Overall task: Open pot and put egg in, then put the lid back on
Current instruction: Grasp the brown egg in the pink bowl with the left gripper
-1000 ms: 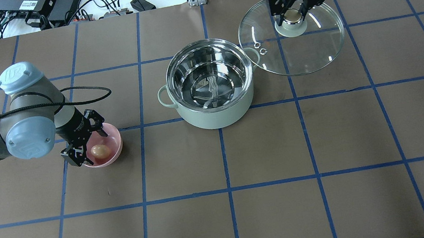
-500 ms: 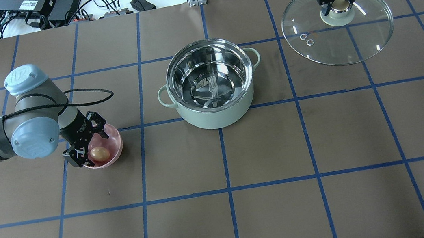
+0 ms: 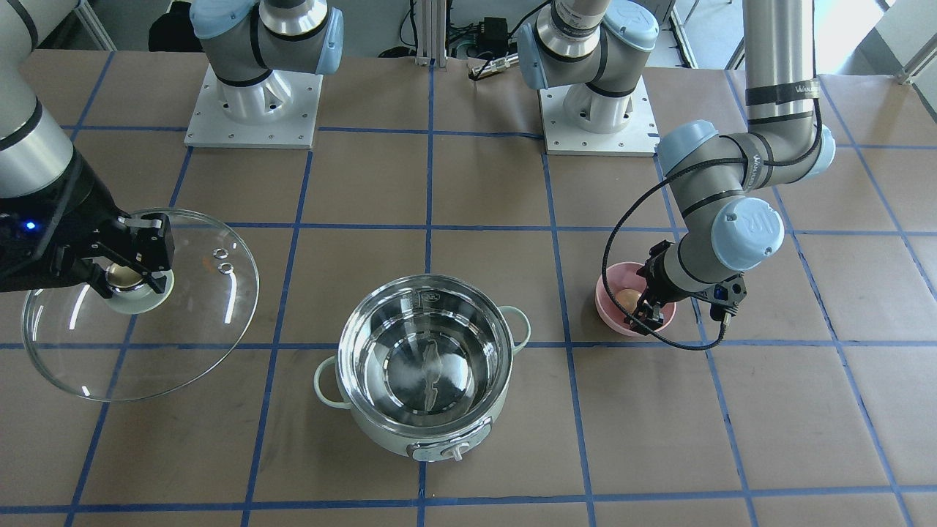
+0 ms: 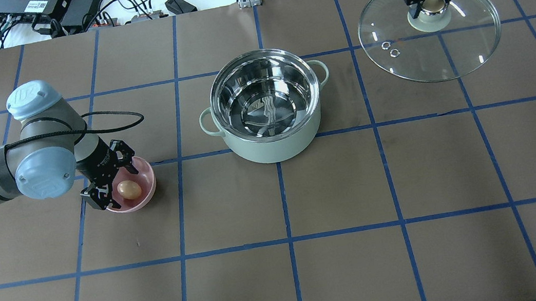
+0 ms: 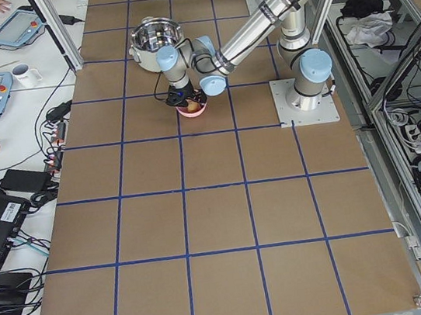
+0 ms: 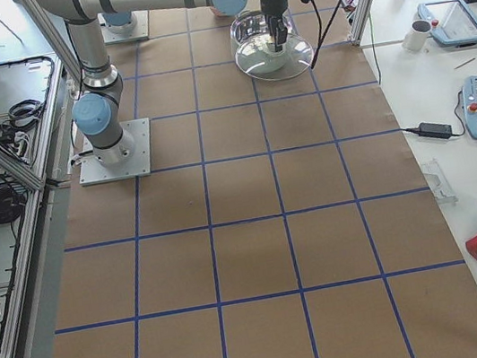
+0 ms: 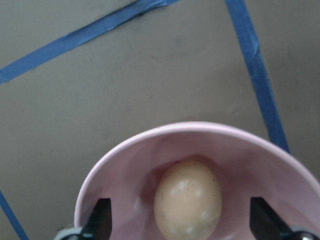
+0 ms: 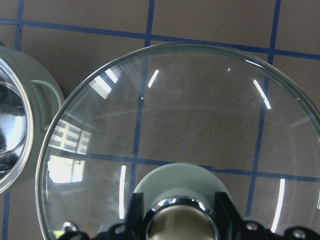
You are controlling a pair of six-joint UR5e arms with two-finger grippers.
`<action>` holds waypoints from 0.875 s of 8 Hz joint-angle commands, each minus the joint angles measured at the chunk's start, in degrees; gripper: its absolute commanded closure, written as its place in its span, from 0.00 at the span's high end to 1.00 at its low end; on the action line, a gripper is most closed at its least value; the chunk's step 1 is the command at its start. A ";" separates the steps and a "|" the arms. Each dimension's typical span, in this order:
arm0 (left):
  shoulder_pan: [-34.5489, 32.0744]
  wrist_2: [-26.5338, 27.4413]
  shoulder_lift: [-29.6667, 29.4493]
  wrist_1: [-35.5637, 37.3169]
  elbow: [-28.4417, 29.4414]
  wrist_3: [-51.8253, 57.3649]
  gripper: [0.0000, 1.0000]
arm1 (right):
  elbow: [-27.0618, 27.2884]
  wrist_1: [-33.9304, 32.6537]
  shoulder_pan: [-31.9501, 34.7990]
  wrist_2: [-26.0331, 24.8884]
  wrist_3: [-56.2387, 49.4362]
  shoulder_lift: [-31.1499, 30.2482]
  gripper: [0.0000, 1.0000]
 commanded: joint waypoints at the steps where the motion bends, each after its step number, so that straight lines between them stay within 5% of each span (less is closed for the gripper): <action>1: -0.11 -0.13 -0.24 0.01 -0.14 0.04 0.96 | 0.87 0.11 0.05 -1.08 0.03 -0.26 0.00; 7: -0.37 -0.13 -2.26 0.97 0.38 0.04 0.96 | 1.22 0.19 -0.04 -1.17 -0.05 -1.06 0.00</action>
